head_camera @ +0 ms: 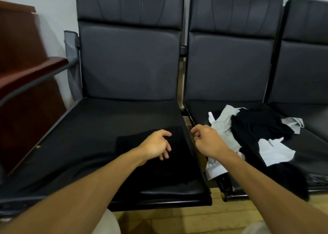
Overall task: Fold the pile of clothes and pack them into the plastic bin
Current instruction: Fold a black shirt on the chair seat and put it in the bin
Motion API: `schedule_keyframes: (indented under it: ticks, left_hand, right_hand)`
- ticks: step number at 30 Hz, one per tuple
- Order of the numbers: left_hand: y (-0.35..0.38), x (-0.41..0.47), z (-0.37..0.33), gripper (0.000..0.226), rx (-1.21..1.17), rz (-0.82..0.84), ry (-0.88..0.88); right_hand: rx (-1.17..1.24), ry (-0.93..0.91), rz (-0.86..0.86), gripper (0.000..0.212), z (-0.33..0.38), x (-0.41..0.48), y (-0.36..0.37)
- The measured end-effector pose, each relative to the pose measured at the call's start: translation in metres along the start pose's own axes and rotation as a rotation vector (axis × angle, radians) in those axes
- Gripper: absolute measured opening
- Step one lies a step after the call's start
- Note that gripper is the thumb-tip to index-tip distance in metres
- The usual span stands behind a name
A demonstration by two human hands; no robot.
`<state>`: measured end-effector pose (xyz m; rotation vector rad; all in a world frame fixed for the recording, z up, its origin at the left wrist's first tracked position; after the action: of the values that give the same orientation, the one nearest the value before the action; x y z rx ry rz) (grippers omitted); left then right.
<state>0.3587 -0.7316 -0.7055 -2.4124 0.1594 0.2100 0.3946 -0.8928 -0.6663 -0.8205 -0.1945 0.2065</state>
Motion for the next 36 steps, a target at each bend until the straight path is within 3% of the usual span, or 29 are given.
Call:
schedule_keyframes:
  ticks: [2, 4, 6, 8, 16, 19, 23, 24, 26, 29, 32, 36]
  left_hand:
    - [-0.025, -0.009, 0.010, 0.043, 0.369, -0.117, 0.136]
    - [-0.027, -0.021, 0.036, 0.039, 0.608, 0.031, 0.158]
    - [-0.023, -0.037, 0.065, 0.045, 0.688, 0.240, 0.090]
    - [-0.029, -0.049, 0.077, 0.047, 0.650, 0.276, 0.053]
    - [-0.104, -0.080, 0.125, 0.024, 0.667, 0.050, -0.061]
    - [-0.134, -0.089, 0.138, 0.031, 0.566, -0.104, -0.105]
    - [-0.171, -0.093, 0.164, 0.012, 0.613, -0.317, -0.270]
    - [-0.176, -0.095, 0.176, 0.023, 0.639, -0.310, -0.382]
    - [-0.175, -0.102, 0.197, 0.064, 0.735, -0.170, -0.620]
    - [-0.157, -0.107, 0.200, 0.090, 0.749, 0.057, -0.678]
    - [-0.140, -0.107, 0.181, 0.083, 0.582, 0.077, -0.580]
    - [-0.138, -0.102, 0.162, 0.047, 0.262, -0.132, -0.484]
  right_hand:
    - [0.002, -0.015, -0.005, 0.034, 0.012, 0.000, 0.006]
    - [0.034, 0.007, -0.011, 0.033, 0.021, 0.001, 0.011]
    - [0.081, 0.047, -0.016, 0.033, 0.031, 0.000, 0.015]
    - [0.072, 0.092, 0.003, 0.033, 0.041, -0.001, 0.021]
    - [-0.076, 0.264, 0.187, 0.027, 0.049, 0.006, 0.073]
    - [-0.157, 0.278, 0.215, 0.025, 0.054, 0.011, 0.084]
    - [-0.198, 0.283, 0.310, 0.032, 0.057, 0.013, 0.106]
    - [-0.208, 0.281, 0.331, 0.036, 0.058, 0.014, 0.112]
    - [-0.225, 0.291, 0.362, 0.044, 0.061, 0.013, 0.124]
    - [-0.208, 0.306, 0.412, 0.055, 0.072, 0.013, 0.145]
    - [-0.190, 0.298, 0.473, 0.073, 0.083, 0.012, 0.162]
    - [-0.121, 0.296, 0.512, 0.065, 0.092, 0.010, 0.170]
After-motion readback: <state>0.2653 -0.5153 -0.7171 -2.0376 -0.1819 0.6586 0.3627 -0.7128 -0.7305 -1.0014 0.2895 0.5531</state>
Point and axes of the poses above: each hand's wrist, its own x-axis towards the middle knuckle, its own y-axis out of the palm, z = x × y, the point moved 8 cm from there along x, towards the middle knuckle, and after that the axes turned 15 degrees about x, right-handed, at the moved point
